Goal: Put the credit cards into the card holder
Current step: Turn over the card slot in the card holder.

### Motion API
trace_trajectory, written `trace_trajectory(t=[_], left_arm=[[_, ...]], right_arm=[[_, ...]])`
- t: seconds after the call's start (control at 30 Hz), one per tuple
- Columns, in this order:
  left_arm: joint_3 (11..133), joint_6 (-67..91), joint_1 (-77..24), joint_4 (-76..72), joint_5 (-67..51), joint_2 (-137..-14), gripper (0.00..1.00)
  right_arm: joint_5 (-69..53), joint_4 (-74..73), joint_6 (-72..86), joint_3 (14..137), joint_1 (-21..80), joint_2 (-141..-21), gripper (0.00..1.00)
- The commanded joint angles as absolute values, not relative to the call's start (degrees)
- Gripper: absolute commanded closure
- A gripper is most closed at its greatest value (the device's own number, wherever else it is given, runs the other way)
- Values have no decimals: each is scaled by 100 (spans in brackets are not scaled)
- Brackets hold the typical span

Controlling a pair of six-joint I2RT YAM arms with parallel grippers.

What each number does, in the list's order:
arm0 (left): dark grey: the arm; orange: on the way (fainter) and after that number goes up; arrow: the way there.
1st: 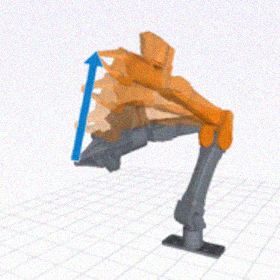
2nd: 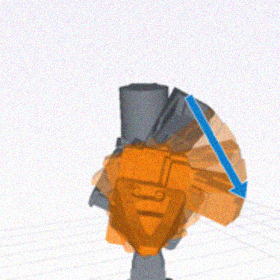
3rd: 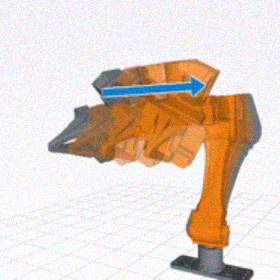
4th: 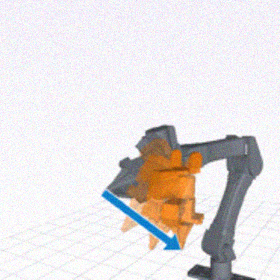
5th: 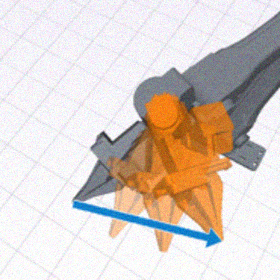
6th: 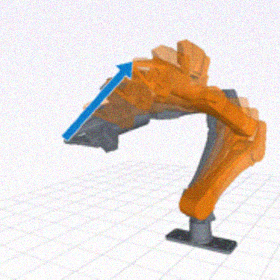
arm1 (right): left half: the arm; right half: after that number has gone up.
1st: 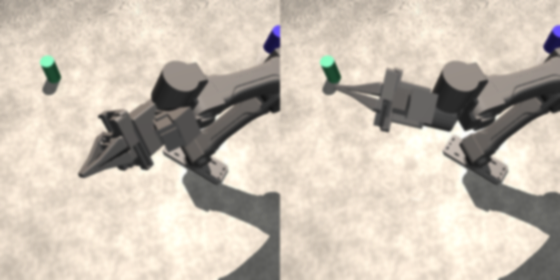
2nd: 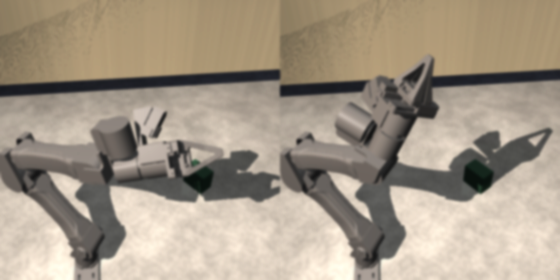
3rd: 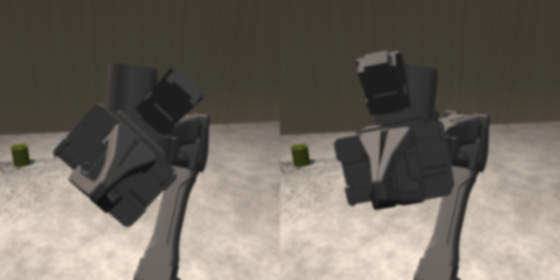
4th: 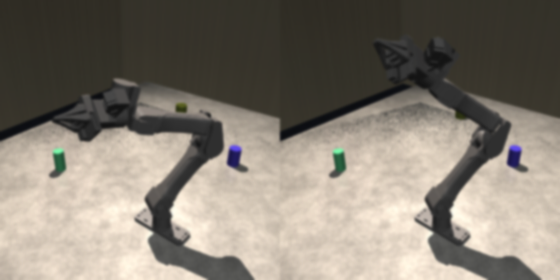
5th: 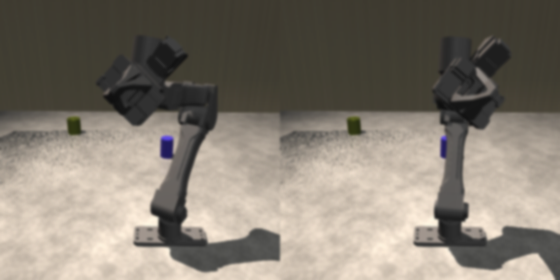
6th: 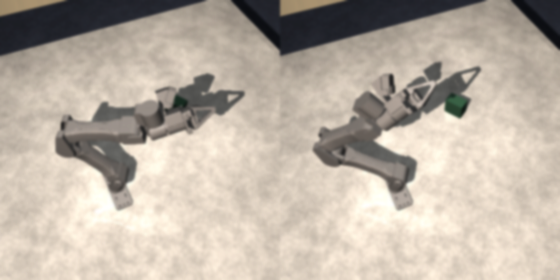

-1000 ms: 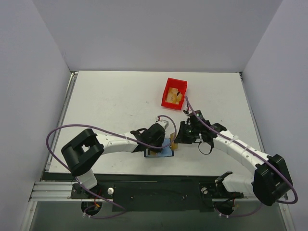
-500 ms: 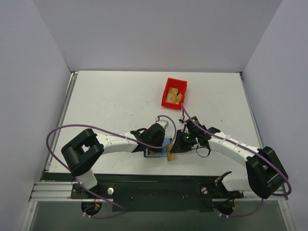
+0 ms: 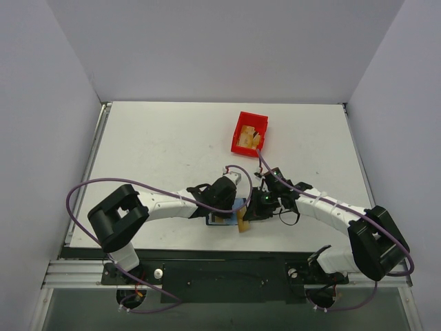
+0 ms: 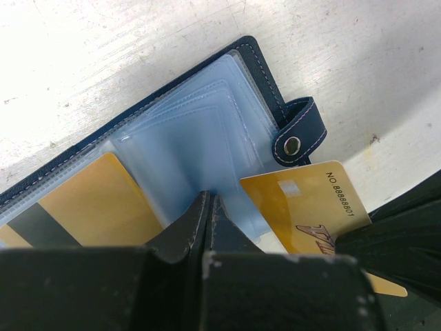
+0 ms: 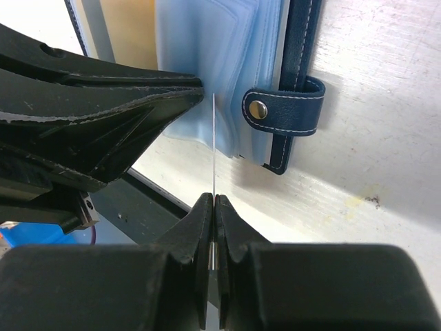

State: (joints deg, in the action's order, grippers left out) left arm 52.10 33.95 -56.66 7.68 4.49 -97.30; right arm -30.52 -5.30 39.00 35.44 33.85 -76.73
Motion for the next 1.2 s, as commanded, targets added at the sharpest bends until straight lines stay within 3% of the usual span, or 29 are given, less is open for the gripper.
trace_trajectory(t=[0.0,0.57,1.17], left_arm=[[5036,3349,-5625,1433,571,-9826,100],[5054,3357,-5625,1459,571,-9791,100],[5194,3375,-5616,1616,493,-9572,100]], right_arm=[[-2900,-782,3867,3595,3410,-7682,100],[-2786,-853,3885,3683,3393,-7963,100],[-2672,439,4219,3279,3217,-8358,100]])
